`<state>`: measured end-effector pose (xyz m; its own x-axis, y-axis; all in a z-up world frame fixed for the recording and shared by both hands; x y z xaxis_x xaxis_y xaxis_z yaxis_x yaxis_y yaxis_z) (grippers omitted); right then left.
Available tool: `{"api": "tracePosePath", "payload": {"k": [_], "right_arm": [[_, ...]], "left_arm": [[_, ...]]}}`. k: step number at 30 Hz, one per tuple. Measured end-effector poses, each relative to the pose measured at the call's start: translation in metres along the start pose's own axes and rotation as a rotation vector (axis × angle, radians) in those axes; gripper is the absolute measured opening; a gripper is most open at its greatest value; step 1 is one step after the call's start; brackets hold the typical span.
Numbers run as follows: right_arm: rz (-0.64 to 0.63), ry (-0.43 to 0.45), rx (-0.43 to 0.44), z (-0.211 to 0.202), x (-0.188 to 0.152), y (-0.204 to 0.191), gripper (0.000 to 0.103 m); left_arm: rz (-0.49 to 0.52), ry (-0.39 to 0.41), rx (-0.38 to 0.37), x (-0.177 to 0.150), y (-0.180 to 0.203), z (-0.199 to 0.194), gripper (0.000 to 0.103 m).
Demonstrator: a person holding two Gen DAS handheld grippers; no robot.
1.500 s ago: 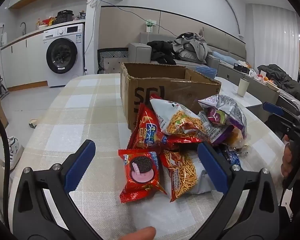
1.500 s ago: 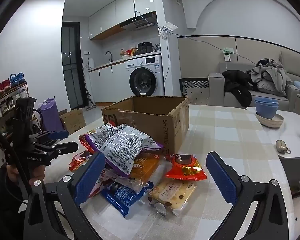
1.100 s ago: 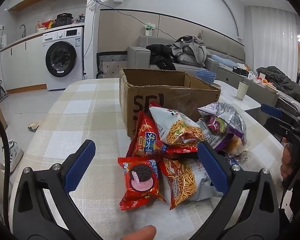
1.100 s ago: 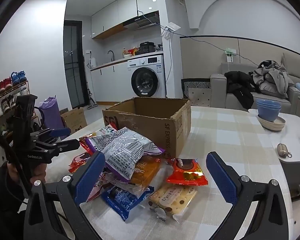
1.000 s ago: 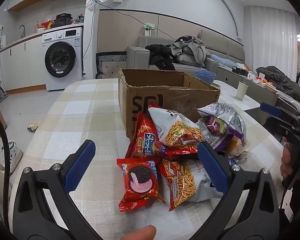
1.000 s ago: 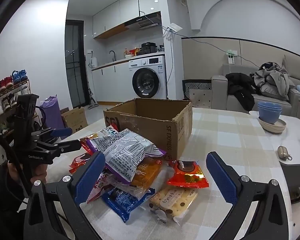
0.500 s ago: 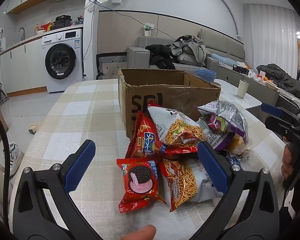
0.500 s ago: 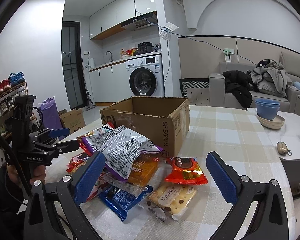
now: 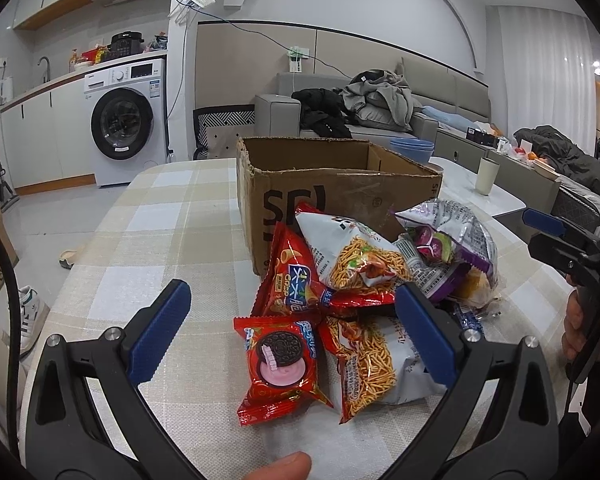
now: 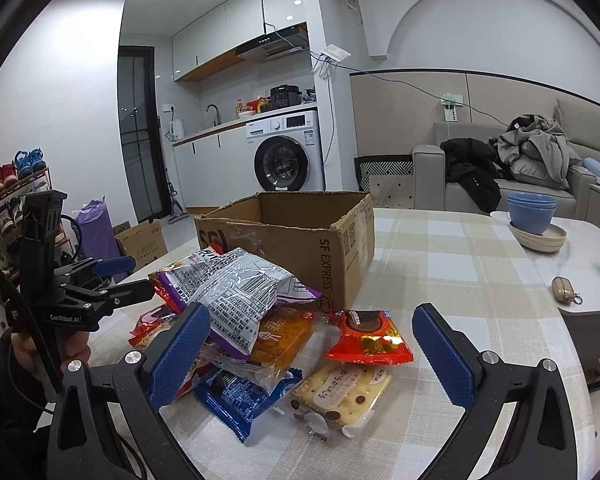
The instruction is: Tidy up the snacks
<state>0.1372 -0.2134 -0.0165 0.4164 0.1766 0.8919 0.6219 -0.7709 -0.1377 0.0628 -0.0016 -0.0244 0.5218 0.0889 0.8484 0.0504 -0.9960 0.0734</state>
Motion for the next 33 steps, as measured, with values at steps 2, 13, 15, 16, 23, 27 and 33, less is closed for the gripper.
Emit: {"api": "tracePosePath", "payload": {"k": [2,13,15,16,23,27,33], "right_arm": [[0.003,-0.001,0.000,0.000,0.000,0.001,0.103],[0.002,0.001,-0.001,0.001,0.000,0.001,0.103],[0.000,0.001,0.000,0.002,0.000,0.000,0.103],[0.003,0.000,-0.001,0.001,0.000,0.001,0.103],[-0.001,0.000,-0.004,0.002,-0.001,-0.001,0.103],[-0.003,0.000,-0.006,0.003,-0.001,-0.001,0.103],[-0.002,-0.005,-0.006,0.003,-0.001,-0.001,0.103]], "left_arm": [[0.000,0.002,0.004,0.000,0.000,0.000,0.102],[-0.002,0.021,0.022,0.001,-0.002,-0.003,0.102],[0.004,0.020,0.020,0.002,-0.002,-0.003,0.102],[0.008,0.021,0.016,0.001,-0.001,-0.004,0.102],[0.031,0.031,0.008,0.001,0.005,-0.009,0.102],[0.031,0.032,0.008,0.001,0.005,-0.010,0.102],[0.026,0.029,0.009,0.001,0.005,-0.010,0.102]]}}
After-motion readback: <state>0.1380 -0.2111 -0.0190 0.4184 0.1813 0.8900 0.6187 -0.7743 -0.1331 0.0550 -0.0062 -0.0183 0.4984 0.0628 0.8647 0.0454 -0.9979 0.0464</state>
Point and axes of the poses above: each gripper's, at about its wrist camera, not at the fingertips, and z roughly the way its jaws point, y to its right, x to its top, the point moved 6 cm from there along z, roughly the way its jaws point, and after that the axes turned 3 degrees about -y, right-handed, at the moved point
